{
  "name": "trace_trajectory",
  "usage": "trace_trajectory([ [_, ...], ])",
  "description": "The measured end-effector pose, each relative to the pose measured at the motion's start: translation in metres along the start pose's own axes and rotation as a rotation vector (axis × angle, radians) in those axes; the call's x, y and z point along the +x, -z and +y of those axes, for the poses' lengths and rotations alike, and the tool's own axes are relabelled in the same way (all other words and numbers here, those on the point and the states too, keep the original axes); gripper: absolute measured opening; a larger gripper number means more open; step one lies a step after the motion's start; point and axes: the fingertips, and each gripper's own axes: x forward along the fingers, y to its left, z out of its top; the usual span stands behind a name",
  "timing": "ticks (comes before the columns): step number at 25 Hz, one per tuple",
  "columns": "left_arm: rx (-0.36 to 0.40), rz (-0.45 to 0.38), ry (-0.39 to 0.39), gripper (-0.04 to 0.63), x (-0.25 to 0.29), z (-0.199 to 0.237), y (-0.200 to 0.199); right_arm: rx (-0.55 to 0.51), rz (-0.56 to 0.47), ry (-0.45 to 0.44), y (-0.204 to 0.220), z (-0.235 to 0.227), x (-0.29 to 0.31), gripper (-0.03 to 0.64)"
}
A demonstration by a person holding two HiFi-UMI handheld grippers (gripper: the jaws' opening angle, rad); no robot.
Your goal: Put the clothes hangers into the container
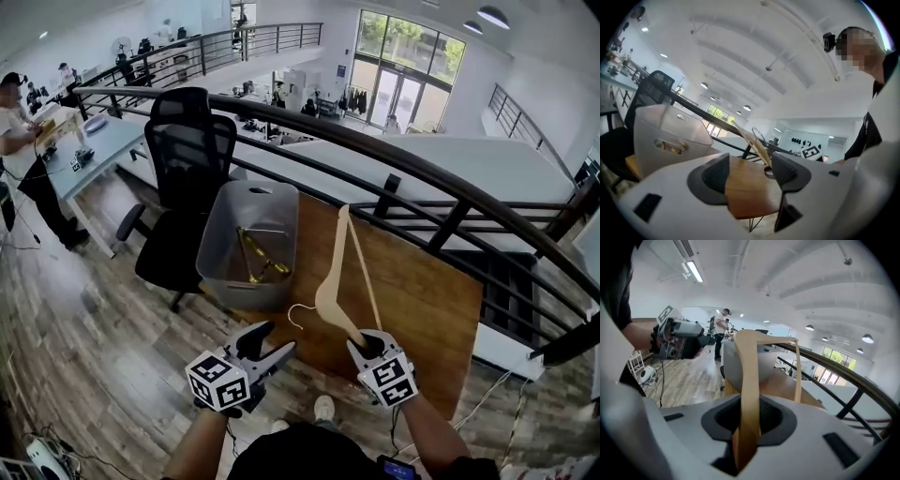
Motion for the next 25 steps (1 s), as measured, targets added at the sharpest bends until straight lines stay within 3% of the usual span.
trace_trajectory([
  [5, 0.118, 0.035, -0.054, 0.284, -0.02, 0.011, -0.001, 0.045, -0.015, -0.091, -0.06, 0.003, 0.024, 0.064],
  [10, 0.072, 0.005, -0.069, 0.284, -0.04, 0.013, 0.0, 0.036, 0.01, -0.2, -0.104, 0.021, 0.047, 0.064],
  [18, 0.102, 0.031, -0.107, 0.284, -0.056, 0.022, 0.01, 0.054, 0.09, -0.349, -0.131, 0.042, 0.093, 0.064],
  [25, 0.102, -0.016, -0.169, 0.284, -0.052, 0.049, -0.018, 0.112, 0.202, -0.433, -0.175, 0.026, 0.135, 0.063],
])
